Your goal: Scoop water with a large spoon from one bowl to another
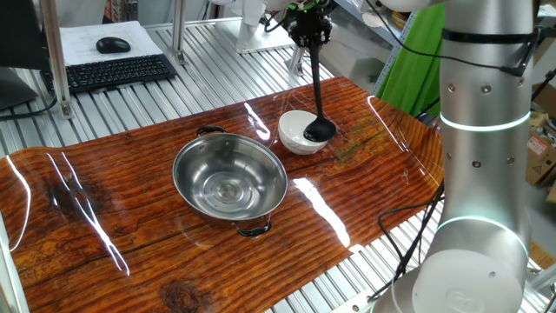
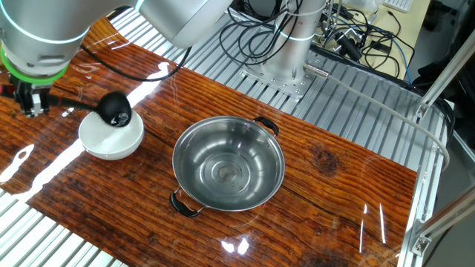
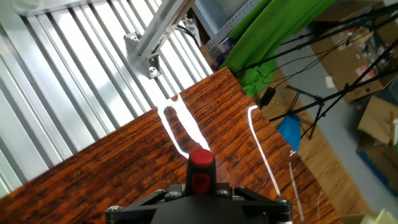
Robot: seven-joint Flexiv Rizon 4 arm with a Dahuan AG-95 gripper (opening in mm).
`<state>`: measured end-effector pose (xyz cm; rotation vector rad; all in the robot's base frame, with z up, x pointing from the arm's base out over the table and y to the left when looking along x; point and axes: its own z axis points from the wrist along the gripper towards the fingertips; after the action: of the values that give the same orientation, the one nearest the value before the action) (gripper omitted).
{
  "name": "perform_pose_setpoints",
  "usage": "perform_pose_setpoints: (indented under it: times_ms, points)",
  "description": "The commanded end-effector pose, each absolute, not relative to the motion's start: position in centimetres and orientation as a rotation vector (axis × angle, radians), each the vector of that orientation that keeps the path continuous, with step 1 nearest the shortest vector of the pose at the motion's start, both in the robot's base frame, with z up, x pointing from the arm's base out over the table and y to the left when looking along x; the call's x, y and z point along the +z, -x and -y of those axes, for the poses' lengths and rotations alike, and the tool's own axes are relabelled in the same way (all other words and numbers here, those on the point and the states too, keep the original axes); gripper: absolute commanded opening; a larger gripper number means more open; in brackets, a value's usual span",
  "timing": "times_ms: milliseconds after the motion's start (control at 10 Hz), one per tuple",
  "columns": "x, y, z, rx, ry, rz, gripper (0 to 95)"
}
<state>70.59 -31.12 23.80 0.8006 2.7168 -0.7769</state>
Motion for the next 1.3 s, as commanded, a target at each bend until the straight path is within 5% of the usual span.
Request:
perform_pose_setpoints:
  times_ms: [100, 700, 1300]
  points:
    - [24.0, -70.7, 31.2, -0.756, -0.811, -2.686, 0.0]
    - [25.6, -70.7, 30.1, -0.695, -0.878, -2.684, 0.0]
    - [26.2, -70.3, 29.5, -0.783, -0.803, -2.672, 0.0]
